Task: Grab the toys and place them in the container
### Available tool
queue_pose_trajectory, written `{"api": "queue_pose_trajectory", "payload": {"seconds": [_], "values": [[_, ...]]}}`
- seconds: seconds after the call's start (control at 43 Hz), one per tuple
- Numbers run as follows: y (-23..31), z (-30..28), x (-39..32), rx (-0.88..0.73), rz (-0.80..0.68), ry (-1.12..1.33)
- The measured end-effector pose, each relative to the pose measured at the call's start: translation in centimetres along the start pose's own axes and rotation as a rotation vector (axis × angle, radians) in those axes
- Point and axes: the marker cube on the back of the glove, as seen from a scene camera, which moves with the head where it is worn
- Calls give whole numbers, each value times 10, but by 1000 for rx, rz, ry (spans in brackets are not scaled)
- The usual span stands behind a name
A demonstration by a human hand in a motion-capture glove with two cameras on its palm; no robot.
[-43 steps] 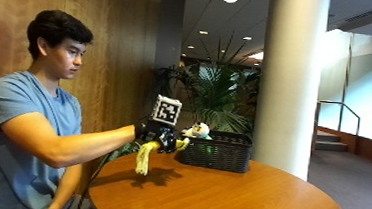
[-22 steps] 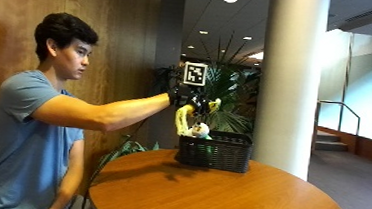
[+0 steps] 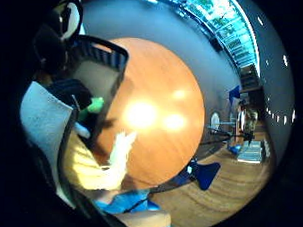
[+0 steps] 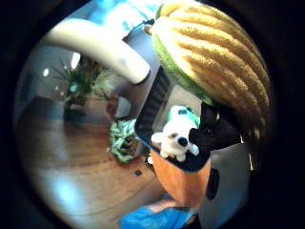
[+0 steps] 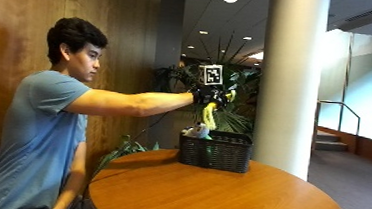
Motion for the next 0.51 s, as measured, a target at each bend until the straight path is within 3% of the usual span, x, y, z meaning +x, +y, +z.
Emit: {"api": "queue_pose_trajectory", "payload": {"seconds": [0.163, 0.302, 0.511], "values": [[-19, 16, -2, 2, -25, -185], [-27, 55, 8, -76, -76, -3], [-30, 73, 13, -118, -73, 8]]}}
